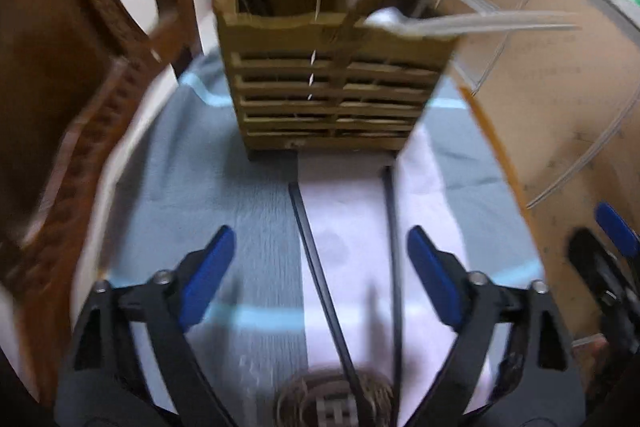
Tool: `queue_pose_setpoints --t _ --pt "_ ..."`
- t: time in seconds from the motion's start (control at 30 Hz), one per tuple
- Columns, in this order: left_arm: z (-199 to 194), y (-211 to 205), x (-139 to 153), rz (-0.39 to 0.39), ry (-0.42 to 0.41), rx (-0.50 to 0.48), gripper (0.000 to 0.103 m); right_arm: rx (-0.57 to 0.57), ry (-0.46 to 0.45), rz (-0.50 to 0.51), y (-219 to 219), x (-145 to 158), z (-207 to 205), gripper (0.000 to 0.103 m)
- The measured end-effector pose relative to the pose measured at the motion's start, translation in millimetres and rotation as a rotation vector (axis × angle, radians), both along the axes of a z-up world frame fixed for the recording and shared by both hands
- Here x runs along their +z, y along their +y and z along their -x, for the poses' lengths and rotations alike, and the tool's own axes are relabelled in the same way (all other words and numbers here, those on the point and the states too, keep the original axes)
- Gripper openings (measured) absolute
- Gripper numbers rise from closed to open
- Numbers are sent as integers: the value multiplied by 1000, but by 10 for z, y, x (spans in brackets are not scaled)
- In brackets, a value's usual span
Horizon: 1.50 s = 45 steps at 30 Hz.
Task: Organize utensils
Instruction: 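Grasp a black chopstick with the left tool while the right tool grasps the other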
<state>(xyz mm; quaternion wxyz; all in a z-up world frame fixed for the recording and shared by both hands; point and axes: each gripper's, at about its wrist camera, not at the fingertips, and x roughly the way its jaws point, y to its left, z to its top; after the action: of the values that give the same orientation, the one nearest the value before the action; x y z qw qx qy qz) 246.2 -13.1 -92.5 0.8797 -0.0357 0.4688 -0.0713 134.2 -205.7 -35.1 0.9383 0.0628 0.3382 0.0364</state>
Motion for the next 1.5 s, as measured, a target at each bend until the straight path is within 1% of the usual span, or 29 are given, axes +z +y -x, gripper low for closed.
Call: queue_pose_setpoints --t 0.07,0.1,0.13,0.17,0.23,0.27,0.3,0.33,0.4,0.47,0.53,0.6,0.73,0.8,0.83,0.87,0.9,0.97,1.0,1.03,1.07,1.1,1.13,1.2,1.27,1.33,1.5 --pt "-184 34 -177 5 48 34 70 -8 27 -20 -36 -74 -114 100" --pt "-239 47 -234 5 65 43 69 0 39 -17 -22 -118 -167 100" --pt "-315 59 -333 13 98 52 65 15 45 -4 13 -155 -218 100" --pt "-329 42 -346 -5 79 53 63 28 48 6 48 -178 -252 100" --pt "-354 -36 -378 -65 58 46 62 55 59 27 133 -228 -358 98" --pt "-358 -45 -385 -70 52 47 59 65 68 26 163 -248 -395 94" --pt "-353 -43 -384 -81 41 50 50 76 82 23 197 -272 -443 91" --pt "-345 -21 -372 -76 29 50 8 93 104 20 248 -306 -510 89" --pt "-345 159 -380 16 41 81 7 116 138 24 349 -373 -625 79" --pt "-305 286 -341 12 32 86 7 123 161 31 445 -441 -702 78" --pt "-234 397 -210 40 12 88 7 134 195 33 547 -522 -801 76" --pt "-59 462 92 51 -61 73 7 140 213 44 628 -572 -881 71" --pt "381 480 723 78 -223 29 7 123 267 69 783 -684 -1045 64" --pt "574 476 967 70 -291 15 7 117 282 96 881 -735 -1100 56" --pt "668 487 1080 74 -322 6 6 116 297 124 943 -774 -1138 53" --pt "734 462 1162 76 -341 1 6 116 311 132 973 -805 -1161 46" --pt "812 462 1249 80 -365 -6 7 115 329 139 1000 -847 -1188 44" --pt "852 489 1386 73 -404 -11 6 115 312 183 1064 -864 -1204 42" --pt "863 510 1446 68 -418 -13 7 120 310 190 1085 -865 -1212 39" --pt "871 555 1491 74 -427 -12 7 125 309 191 1097 -862 -1217 35" --pt "848 597 1533 82 -430 -10 7 144 303 193 1121 -855 -1215 16" --pt "852 626 1526 88 -432 -6 7 160 299 191 1145 -847 -1214 12" --pt "860 655 1543 92 -434 -1 6 164 292 186 1153 -836 -1199 11" --pt "903 702 1617 99 -438 7 7 176 272 173 1164 -790 -1141 10" --pt "941 734 1674 104 -446 12 6 176 240 146 1132 -658 -1035 8" --pt "993 763 1731 110 -451 10 7 181 203 130 1089 -457 -909 7" --pt "1109 750 1812 108 -462 1 7 188 70 65 911 224 -409 7"
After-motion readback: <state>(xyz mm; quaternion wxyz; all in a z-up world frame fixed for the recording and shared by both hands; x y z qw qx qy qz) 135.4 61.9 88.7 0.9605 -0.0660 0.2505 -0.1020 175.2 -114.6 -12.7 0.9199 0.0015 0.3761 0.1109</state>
